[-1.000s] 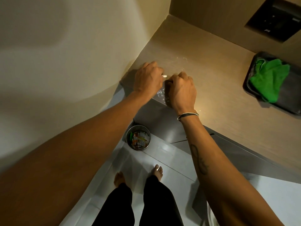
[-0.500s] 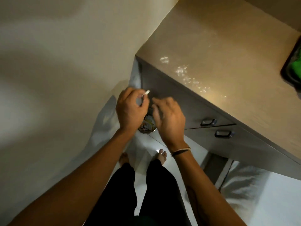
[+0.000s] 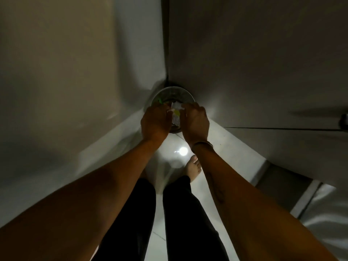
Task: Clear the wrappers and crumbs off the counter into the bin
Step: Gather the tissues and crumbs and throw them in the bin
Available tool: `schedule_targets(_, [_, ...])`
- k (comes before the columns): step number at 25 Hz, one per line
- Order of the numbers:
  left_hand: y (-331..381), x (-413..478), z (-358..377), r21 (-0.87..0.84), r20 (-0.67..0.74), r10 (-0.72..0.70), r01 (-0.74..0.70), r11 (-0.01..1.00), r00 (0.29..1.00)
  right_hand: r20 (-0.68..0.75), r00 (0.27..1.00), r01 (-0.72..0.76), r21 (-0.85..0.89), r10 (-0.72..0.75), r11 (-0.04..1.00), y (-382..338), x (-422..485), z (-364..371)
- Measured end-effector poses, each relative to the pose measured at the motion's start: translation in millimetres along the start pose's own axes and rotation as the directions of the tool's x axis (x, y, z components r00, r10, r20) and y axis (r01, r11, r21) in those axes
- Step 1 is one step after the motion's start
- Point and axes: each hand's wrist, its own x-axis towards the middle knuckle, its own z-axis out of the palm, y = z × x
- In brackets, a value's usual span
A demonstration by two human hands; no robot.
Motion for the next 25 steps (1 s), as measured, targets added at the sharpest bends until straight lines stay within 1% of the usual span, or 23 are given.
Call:
schedule_targets(2, [-11.2,4.1,14.7,0.038,-0.016,0.010,-0.009,0.999,1.000,-0.012,1.000,-0.025,0.033,0.025,0.999,11.2,7.5,21.0])
schedule_targets(5, [-24.2,-18.8,4.1,0.024,-0.042,0.100,-0.099,0.995,0.994,-0.033,0.999,-0.020,0.009,0.020,1.000,21.2,-23.3,25.6])
schedule_targets(7, [-23.3,-45.8,-14.8,0.051,0.006,0.170,-0.170,0.984,0.985,0.010,1.000,-0.019,-0.004,0.019,1.000,21.7,-62.2,8.8])
schedule_targets(9, [-15.2,-78.3,-38.8,0.126,0.082,0.233,-0.242,0.962,0.969,0.108,0.994,0.007,-0.083,0.002,0.997,16.9,-100.2,-17.8])
schedule_targets(10, [-9.5,-93.6,-49.8,0.163,0.111,0.270,-0.286,0.944,0.956,0.115,0.993,0.036,-0.137,-0.020,0.990,14.5,-115.9,-31.2])
schedule_targets(12, [7.7,-118.8,-79.2,0.241,0.150,0.349,-0.377,0.895,0.925,0.048,0.996,0.079,-0.221,-0.070,0.972,4.4,-144.0,-68.5])
schedule_targets(13, [20.3,-128.7,-98.5,0.258,0.147,0.393,-0.419,0.871,0.908,-0.001,0.996,0.087,-0.241,-0.090,0.967,-4.3,-155.9,-90.8])
schedule_targets(16, [58.3,-146.3,-154.1,0.275,0.106,0.492,-0.501,0.820,0.864,-0.116,0.986,0.088,-0.260,-0.122,0.961,-28.9,-179.8,-151.3])
schedule_targets(19, [92.9,-160.9,-212.5,0.301,0.053,0.550,-0.539,0.787,0.833,-0.199,0.960,0.136,-0.285,-0.198,0.949,-50.7,-199.9,-206.5])
schedule_targets(22, [132.4,-173.3,-267.2,0.344,-0.013,0.618,-0.576,0.741,0.786,-0.368,0.894,0.161,-0.262,-0.253,0.951,-70.6,-222.9,-263.3])
schedule_targets(25, [187.7,-167.5,-302.9,0.359,-0.074,0.687,-0.624,0.694,0.722,-0.548,0.801,0.154,-0.204,-0.243,0.967,-78.1,-238.3,-321.7])
